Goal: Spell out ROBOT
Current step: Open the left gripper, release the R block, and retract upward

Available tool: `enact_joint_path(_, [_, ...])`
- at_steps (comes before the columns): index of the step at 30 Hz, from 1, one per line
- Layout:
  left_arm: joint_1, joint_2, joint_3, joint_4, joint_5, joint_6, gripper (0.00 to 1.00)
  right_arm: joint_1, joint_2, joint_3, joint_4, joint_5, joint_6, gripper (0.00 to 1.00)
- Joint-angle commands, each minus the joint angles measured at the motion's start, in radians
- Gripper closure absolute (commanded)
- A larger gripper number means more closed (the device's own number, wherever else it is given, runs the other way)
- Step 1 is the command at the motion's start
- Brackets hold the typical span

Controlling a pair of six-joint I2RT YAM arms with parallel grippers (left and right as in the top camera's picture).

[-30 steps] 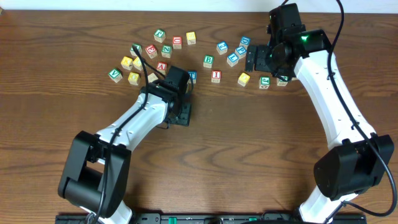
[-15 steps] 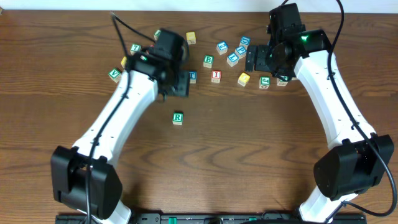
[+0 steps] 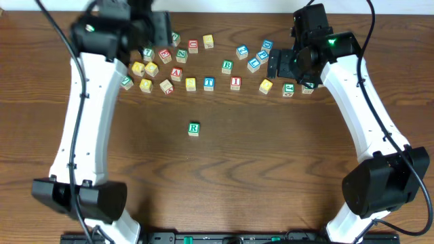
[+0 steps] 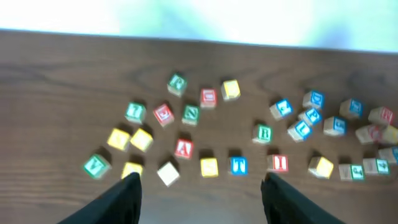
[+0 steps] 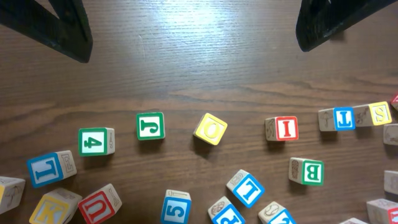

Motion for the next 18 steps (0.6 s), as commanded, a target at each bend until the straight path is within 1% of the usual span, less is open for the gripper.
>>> enact_joint_path(1, [0.013,0.132,0.149,-0.052,-0.023,0.066,0.39,0.008,0.009,0.006,-0.001,0.005,0.007,0.01])
enact_joint_path(3, [0.014,0.188,0.199,-0.068,-0.05,0.088,0.38,0.008,0.009,0.006,-0.001,0.005,0.007,0.01])
enact_joint_path(8, [0.018,0.277,0.208,-0.076,-0.176,0.089,0.4,0.008,0.009,0.006,-0.001,0.005,0.007,0.01])
enact_joint_path(14, [0.052,0.343,0.205,-0.119,-0.181,0.088,0.39,0.008,0.009,0.006,-0.001,0.005,0.007,0.01])
enact_joint_path(18, [0.09,0.386,0.192,-0.183,-0.177,0.03,0.4,0.008,0.009,0.006,-0.001,0.005,0.007,0.01])
